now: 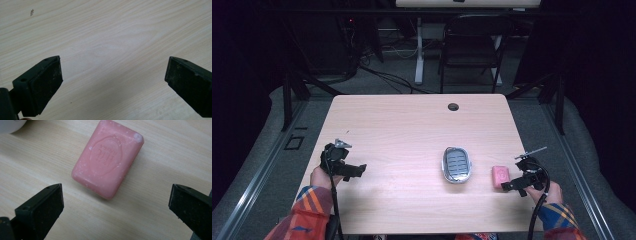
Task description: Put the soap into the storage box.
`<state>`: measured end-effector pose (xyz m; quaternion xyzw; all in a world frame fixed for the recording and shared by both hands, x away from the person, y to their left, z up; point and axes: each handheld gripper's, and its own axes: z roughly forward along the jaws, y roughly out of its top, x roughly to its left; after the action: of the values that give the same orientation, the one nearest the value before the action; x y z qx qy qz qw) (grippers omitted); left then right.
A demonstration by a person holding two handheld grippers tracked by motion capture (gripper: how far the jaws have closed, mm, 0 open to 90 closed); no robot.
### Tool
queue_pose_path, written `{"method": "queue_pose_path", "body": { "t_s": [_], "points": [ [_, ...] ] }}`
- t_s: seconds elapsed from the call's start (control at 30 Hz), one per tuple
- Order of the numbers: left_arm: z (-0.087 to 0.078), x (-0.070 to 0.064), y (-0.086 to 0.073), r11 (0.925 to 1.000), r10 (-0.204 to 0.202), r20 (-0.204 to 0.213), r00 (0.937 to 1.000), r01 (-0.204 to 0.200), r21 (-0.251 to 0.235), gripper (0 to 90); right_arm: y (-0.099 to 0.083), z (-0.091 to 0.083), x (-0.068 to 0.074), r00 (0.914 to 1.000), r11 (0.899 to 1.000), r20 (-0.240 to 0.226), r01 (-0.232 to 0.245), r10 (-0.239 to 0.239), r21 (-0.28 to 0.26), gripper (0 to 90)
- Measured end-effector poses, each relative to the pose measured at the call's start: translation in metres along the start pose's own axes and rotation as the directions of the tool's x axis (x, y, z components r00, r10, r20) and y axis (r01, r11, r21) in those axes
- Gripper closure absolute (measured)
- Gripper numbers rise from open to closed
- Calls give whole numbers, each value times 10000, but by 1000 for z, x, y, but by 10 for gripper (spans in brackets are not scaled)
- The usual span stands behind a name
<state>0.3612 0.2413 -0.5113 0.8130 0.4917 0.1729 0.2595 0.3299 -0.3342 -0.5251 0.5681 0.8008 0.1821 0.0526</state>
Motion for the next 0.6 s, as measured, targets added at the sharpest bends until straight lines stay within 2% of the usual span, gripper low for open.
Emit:
{"method": "queue_pose_path", "body": {
  "t_s": [0.2,0.27,0.43,0.47,0.53,0.6],
  "points": [
    [-4,0,-4,10000,-26,-55,10000,26,27,11,3,-1,4,9999,10000,116,31,-30,-55,0],
    [-4,0,-3,10000,15,-126,9999,-16,-37,11,4,-1,6,9998,10000,207,-60,61,-34,0],
    [2,-4,0,9995,259,63,9996,-260,152,10,4,-1,5,9986,9992,363,-397,395,53,0],
    [2,-5,1,9995,288,41,9996,-288,129,10,3,1,6,9977,9983,360,-568,571,-102,0],
    [2,-6,1,9994,322,67,9995,-323,134,10,4,1,5,9982,9988,367,-474,470,103,0],
    [3,-6,1,9994,311,115,9995,-312,143,10,5,3,8,9972,9980,399,-633,630,64,0]
  ]
}}
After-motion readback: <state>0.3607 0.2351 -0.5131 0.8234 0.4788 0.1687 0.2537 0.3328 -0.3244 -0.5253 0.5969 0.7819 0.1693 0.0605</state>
